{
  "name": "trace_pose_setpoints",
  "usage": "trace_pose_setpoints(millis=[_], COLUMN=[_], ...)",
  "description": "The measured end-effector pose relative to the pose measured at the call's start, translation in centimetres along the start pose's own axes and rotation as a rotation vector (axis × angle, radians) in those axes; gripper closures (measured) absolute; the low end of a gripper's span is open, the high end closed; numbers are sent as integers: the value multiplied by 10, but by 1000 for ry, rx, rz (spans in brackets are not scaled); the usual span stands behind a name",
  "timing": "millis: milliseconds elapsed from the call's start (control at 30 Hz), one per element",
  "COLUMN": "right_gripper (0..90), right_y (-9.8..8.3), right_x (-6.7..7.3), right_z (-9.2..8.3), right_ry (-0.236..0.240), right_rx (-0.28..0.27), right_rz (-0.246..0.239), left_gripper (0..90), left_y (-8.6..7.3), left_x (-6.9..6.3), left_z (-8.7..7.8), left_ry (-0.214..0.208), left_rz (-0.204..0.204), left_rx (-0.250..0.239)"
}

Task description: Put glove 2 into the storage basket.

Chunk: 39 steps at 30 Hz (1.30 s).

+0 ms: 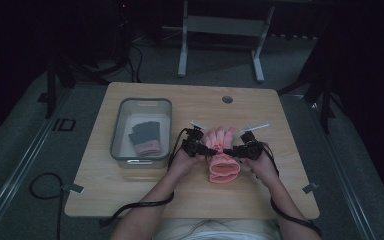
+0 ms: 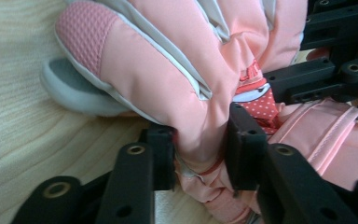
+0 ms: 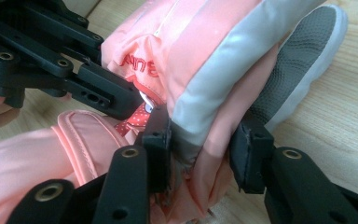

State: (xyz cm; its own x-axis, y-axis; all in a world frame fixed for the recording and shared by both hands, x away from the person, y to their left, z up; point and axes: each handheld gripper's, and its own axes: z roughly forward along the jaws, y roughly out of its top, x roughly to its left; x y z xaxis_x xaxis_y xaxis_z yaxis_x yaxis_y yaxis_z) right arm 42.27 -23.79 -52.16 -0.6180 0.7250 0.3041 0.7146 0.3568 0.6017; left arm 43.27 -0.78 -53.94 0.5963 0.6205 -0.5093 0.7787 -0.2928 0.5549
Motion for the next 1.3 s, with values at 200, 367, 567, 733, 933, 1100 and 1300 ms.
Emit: trace_pose_setpoints(millis=[200,367,567,733,933,1100,1300], right_gripper=[648,657,663,663,662,663,663], right_y=[-2,7,16,27,45,59,73], right_x=[3,12,21,31,42,53,65], right_z=[-8,-21,-34,-48,-60,-63,-63], right_ry=[9,-1,-3,-9,-7,-3,5], right_rx=[-34,-64,-106,-146,-180,-209,-225], right_rz=[-8,-33,-46,-69,-93,-104,-122], left_gripper=[717,733,743,744,743,743,744], left_y=[6,15,23,32,44,50,54], left_x=[-13,-23,-35,-44,-54,-54,-54], left_z=[-10,-26,-44,-59,-82,-101,-125], left_ry=[21,32,46,58,88,106,140], left_rz=[33,65,98,123,153,161,170], left_rx=[0,-19,-43,-55,-75,-92,-108])
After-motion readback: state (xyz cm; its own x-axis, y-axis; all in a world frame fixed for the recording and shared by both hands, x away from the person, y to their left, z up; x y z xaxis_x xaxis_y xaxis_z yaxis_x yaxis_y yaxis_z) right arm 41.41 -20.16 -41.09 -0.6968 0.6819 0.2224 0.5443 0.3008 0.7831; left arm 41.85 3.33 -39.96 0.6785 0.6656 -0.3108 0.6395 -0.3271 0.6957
